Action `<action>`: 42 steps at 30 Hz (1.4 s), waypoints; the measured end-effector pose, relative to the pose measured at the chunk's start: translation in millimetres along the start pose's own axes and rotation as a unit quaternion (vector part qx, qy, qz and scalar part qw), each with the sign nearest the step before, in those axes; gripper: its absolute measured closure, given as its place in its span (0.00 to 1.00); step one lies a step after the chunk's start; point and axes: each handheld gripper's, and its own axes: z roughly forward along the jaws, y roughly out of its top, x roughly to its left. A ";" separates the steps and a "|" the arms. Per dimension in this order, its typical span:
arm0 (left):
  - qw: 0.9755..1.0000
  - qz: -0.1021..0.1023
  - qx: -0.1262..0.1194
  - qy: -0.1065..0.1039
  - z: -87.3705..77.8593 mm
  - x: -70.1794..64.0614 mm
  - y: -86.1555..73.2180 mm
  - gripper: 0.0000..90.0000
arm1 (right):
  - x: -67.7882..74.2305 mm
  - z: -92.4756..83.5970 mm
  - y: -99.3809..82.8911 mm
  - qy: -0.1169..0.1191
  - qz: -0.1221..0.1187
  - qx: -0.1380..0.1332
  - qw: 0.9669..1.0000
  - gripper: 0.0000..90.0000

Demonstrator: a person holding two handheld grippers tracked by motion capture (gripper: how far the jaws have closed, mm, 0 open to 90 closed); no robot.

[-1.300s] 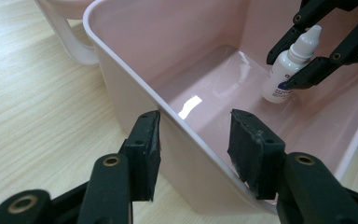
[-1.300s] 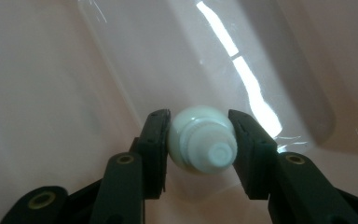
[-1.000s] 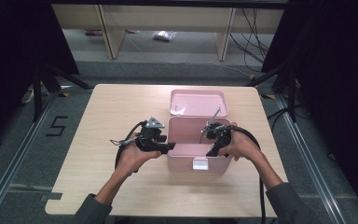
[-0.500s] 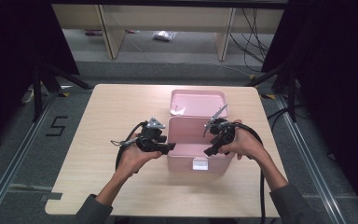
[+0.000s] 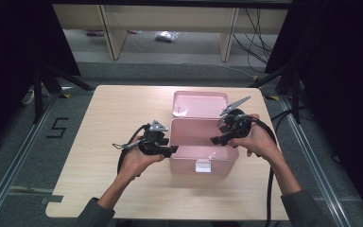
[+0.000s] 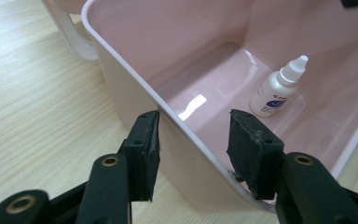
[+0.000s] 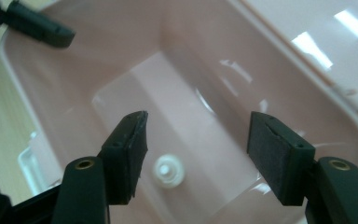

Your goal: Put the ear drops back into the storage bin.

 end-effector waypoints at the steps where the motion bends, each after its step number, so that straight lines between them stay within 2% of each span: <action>1: 1.000 0.001 0.000 0.000 -0.3 -0.3 -0.2 0.60 | -3.3 -1.5 -0.4 -0.005 0.002 -0.009 1.000 0.44; 2: 1.000 0.001 0.000 0.003 -0.4 -0.9 -0.4 0.60 | -7.8 -1.8 -0.8 -0.007 0.003 -0.023 1.000 0.44; 3: 1.000 0.003 0.002 0.006 -0.4 -0.8 -0.5 0.60 | -9.5 -4.5 -1.5 -0.010 0.028 -0.023 0.999 0.44; 5: 1.000 0.003 0.001 0.004 -1.1 -2.5 -0.7 0.60 | -17.4 -6.9 -3.2 -0.019 0.031 -0.043 0.998 0.43; 6: 1.000 0.002 0.002 0.006 -1.4 -3.4 -0.8 0.60 | -20.1 -9.0 -3.6 -0.021 0.038 -0.040 0.998 0.43; 8: 1.000 0.002 0.003 0.010 -1.8 -4.0 -1.2 0.60 | -26.2 -10.6 -5.7 -0.033 0.038 -0.053 0.997 0.43; 9: 1.000 0.001 0.001 0.008 -1.8 -4.8 -1.5 0.60 | -28.4 -12.4 -6.4 -0.034 0.048 -0.054 0.997 0.43; 10: 1.000 0.003 0.003 0.004 -2.2 -4.9 -1.6 0.60 | -33.6 -12.5 -7.4 -0.042 0.035 -0.059 0.997 0.44; 11: 1.000 0.003 0.004 0.008 -2.8 -6.1 -1.8 0.60 | -35.6 -12.4 -8.6 -0.051 0.043 -0.064 0.996 0.44; 12: 1.000 0.004 0.004 0.005 -2.8 -6.3 -2.2 0.60 | -37.0 -14.2 -9.1 -0.049 0.056 -0.059 0.996 0.44; 14: 1.000 0.003 0.004 0.004 -3.9 -7.3 -2.4 0.59 | -41.3 -13.8 -10.7 -0.052 0.063 -0.071 0.994 0.44; 15: 1.000 0.001 0.002 0.004 -3.8 -7.3 -2.5 0.59 | -41.7 -16.4 -10.5 -0.055 0.077 -0.062 0.994 0.44; 16: 1.000 0.000 0.002 0.004 -3.8 -7.2 -2.5 0.59 | -44.8 -16.6 -10.9 -0.056 0.071 -0.069 0.993 0.44; 17: 1.000 0.001 0.002 0.004 -3.9 -7.2 -2.5 0.59 | -45.1 -16.7 -10.6 -0.060 0.084 -0.071 0.992 0.44; 19: 1.000 -0.001 0.002 -0.001 -3.9 -6.2 -2.2 0.59 | -50.1 -17.0 -9.9 -0.061 0.084 -0.078 0.992 0.44; 20: 1.000 -0.001 0.002 -0.001 -4.0 -5.7 -2.0 0.59 | -51.2 -15.3 -9.5 -0.063 0.093 -0.085 0.990 0.44; 21: 1.000 -0.002 0.001 -0.002 -3.8 -5.2 -1.9 0.59 | -52.1 -16.4 -8.5 -0.061 0.103 -0.071 0.990 0.44; 22: 1.000 -0.002 0.001 -0.002 -3.2 -4.1 -1.7 0.58 | -52.8 -15.2 -7.9 -0.061 0.112 -0.072 0.989 0.44; 23: 1.000 -0.002 0.002 -0.004 -3.1 -3.4 -1.3 0.58 | -55.3 -12.8 -7.6 -0.066 0.105 -0.082 0.989 0.44; 25: 1.000 -0.008 0.000 0.001 -1.7 0.2 0.2 0.54 | -57.4 -12.7 -6.1 -0.066 0.110 -0.070 0.989 0.44; 28: 1.000 -0.015 -0.003 0.006 -0.4 6.7 2.6 0.49 | -60.8 -8.8 -3.9 -0.066 0.112 -0.072 0.989 0.44; 29: 1.000 -0.017 -0.001 0.005 -0.8 8.8 4.0 0.48 | -61.6 -6.3 -3.2 -0.070 0.115 -0.080 0.988 0.44; 30: 1.000 -0.021 -0.007 0.008 0.0 10.1 5.0 0.48 | -63.0 -7.2 -2.3 -0.068 0.114 -0.075 0.988 0.44; 31: 1.000 -0.017 -0.009 0.005 -0.2 11.7 6.4 0.48 | -64.0 -6.6 -1.4 -0.068 0.115 -0.075 0.988 0.44; 32: 1.000 -0.014 -0.012 0.010 0.1 12.5 8.0 0.48 | -64.6 -5.7 -0.4 -0.070 0.121 -0.076 0.987 0.44; 33: 1.000 -0.010 -0.012 0.014 0.3 13.7 10.0 0.48 | -66.4 -5.8 0.2 -0.071 0.117 -0.076 0.988 0.45; 34: 1.000 -0.009 -0.013 0.018 0.5 14.6 12.2 0.48 | -65.9 -4.9 1.5 -0.070 0.131 -0.074 0.986 0.45; 35: 1.000 -0.007 -0.008 0.021 0.0 16.1 15.2 0.48 | -66.9 -3.5 2.2 -0.071 0.131 -0.081 0.986 0.45; 36: 1.000 -0.010 -0.010 0.024 0.8 17.6 18.1 0.47 | -69.3 -4.8 3.2 -0.077 0.124 -0.078 0.986 0.45; 37: 1.000 -0.007 -0.009 0.025 0.7 19.3 20.8 0.47 | -69.3 -4.2 4.2 -0.073 0.135 -0.077 0.985 0.45; 38: 1.000 -0.008 -0.007 0.029 1.2 20.4 23.9 0.47 | -71.6 -3.2 5.0 -0.077 0.129 -0.082 0.985 0.45; 40: 0.999 -0.004 -0.005 0.032 3.2 22.8 29.9 0.46 | -75.0 -1.8 6.0 -0.073 0.133 -0.084 0.985 0.45; 41: 1.000 -0.006 -0.005 0.031 4.4 25.0 33.1 0.45 | -75.9 1.3 6.3 -0.076 0.142 -0.090 0.983 0.45; 42: 0.999 -0.007 -0.007 0.034 6.6 27.4 35.8 0.45 | -77.1 0.8 6.9 -0.076 0.148 -0.078 0.983 0.45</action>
